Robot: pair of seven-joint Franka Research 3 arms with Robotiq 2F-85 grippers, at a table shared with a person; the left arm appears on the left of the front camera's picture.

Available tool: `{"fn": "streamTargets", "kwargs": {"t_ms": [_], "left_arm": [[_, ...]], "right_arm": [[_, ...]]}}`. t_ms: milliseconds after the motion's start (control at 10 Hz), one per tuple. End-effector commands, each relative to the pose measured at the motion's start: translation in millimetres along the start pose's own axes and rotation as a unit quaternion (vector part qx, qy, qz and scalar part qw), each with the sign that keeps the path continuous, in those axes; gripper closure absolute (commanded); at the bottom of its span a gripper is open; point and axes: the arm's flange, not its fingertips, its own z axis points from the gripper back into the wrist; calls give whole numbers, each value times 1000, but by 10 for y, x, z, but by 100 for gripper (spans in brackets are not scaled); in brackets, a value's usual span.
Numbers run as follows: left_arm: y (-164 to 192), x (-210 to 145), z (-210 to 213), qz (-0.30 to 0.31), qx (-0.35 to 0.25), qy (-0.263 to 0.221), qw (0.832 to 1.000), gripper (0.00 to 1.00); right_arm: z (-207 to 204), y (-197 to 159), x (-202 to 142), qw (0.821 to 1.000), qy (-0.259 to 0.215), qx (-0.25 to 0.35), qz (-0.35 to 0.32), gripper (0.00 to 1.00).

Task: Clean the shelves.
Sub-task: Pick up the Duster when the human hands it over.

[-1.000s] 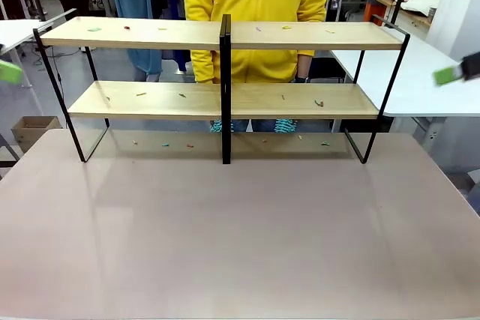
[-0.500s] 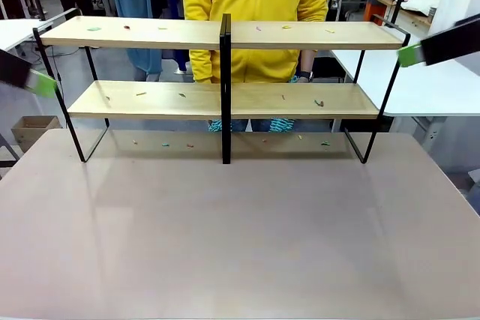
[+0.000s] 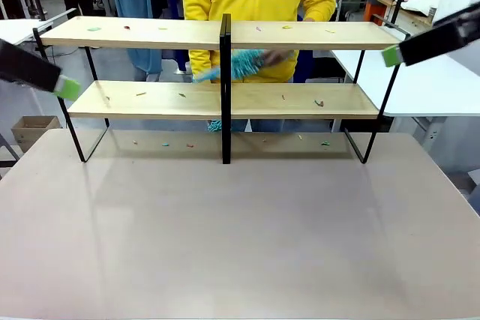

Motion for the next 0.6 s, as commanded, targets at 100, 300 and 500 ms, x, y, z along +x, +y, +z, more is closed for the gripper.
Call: {"fn": "streamTargets", "kwargs": {"t_ms": [100, 300, 500], "left_arm": [[-251, 175, -136, 13, -16, -5, 1000, 0], [-167, 335, -86, 44, 7, -62, 997, 0], [-266, 280, 29, 46, 11, -141, 989, 0]], "right_arm": [[-117, 197, 510, 999, 36, -10, 16, 0], [-243, 221, 645, 999, 51, -11, -4, 0], [-285, 217, 636, 998, 58, -10, 0, 0]]}}
